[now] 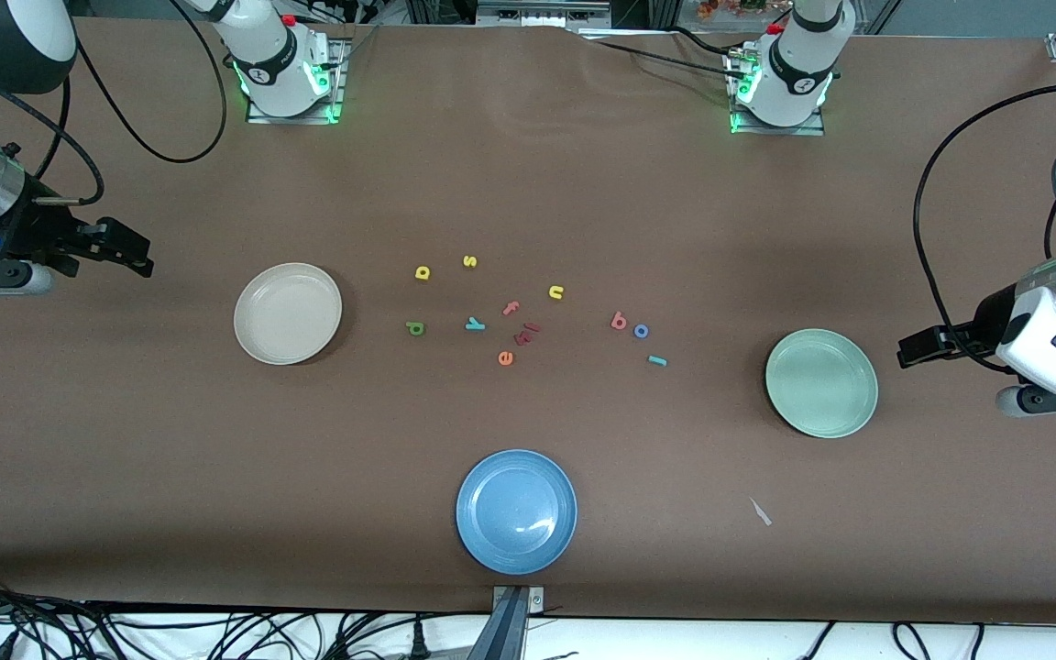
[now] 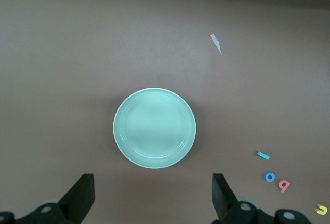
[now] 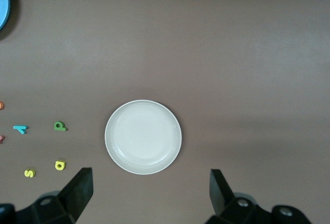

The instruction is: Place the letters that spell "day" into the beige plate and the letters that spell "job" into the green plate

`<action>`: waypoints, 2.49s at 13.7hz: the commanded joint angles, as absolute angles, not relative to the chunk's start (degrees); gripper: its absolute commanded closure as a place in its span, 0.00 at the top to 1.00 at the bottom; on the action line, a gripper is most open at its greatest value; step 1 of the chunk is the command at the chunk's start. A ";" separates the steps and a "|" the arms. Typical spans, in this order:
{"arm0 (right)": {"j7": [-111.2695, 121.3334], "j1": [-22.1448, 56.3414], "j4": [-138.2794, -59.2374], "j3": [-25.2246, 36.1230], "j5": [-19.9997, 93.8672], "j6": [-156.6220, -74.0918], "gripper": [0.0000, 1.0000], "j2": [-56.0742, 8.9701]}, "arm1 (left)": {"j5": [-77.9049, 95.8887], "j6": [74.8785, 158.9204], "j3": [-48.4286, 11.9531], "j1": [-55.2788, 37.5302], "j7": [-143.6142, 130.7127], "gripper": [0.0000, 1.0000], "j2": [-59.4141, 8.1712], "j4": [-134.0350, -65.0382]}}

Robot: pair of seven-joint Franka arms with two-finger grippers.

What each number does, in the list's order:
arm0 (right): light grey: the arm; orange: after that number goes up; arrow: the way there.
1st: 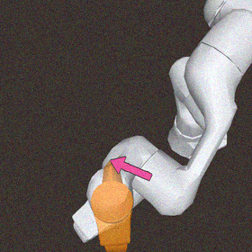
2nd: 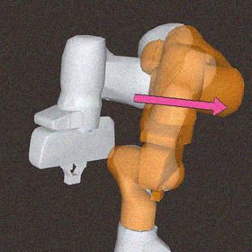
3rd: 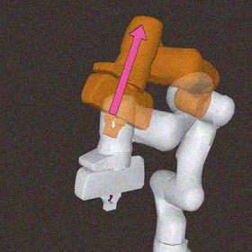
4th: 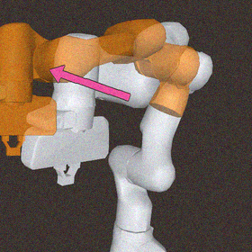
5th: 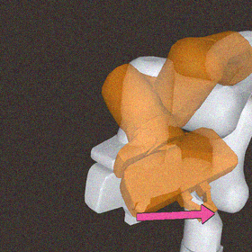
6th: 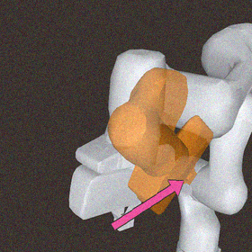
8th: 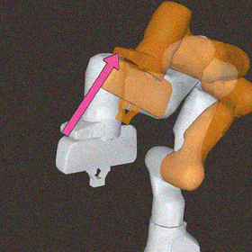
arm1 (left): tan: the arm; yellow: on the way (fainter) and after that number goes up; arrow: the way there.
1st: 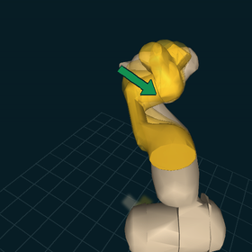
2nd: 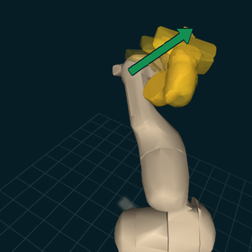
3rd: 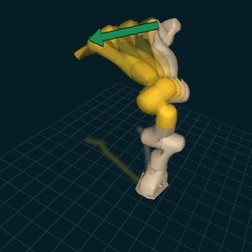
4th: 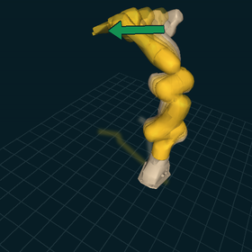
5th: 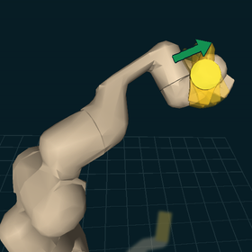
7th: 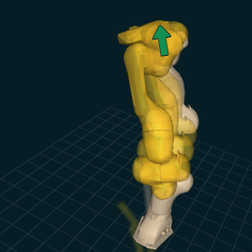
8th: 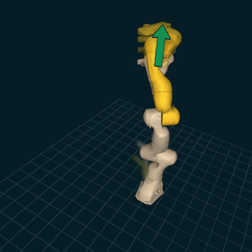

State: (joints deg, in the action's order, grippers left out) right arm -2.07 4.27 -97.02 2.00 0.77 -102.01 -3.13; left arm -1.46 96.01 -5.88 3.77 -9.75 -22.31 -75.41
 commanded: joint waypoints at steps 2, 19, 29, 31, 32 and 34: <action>-2.02 4.31 -96.77 1.85 0.09 -101.25 1.00 -2.64 | -2.11 95.89 -5.89 5.01 -8.09 1.00 -22.24 -75.76; -2.02 4.31 -96.77 1.84 0.18 -101.25 1.00 -2.64 | -1.58 95.98 -5.98 5.01 -8.26 1.00 -24.08 -75.32; -2.02 4.31 -96.77 1.85 0.18 -101.25 1.00 -2.64 | -1.41 95.98 -6.15 4.31 -8.17 1.00 -24.79 -75.32; -2.02 4.31 -96.77 1.85 0.18 -101.25 1.00 -2.64 | -1.32 95.98 -6.15 4.48 -8.44 1.00 -24.79 -75.24; -2.02 4.31 -96.77 1.76 0.18 -101.25 1.00 -2.64 | -1.32 95.98 -6.15 4.57 -8.35 1.00 -24.79 -75.32; -2.02 4.66 -96.77 1.76 0.00 -101.16 1.00 -2.72 | -1.32 95.98 -6.15 4.48 -8.52 1.00 -24.79 -75.24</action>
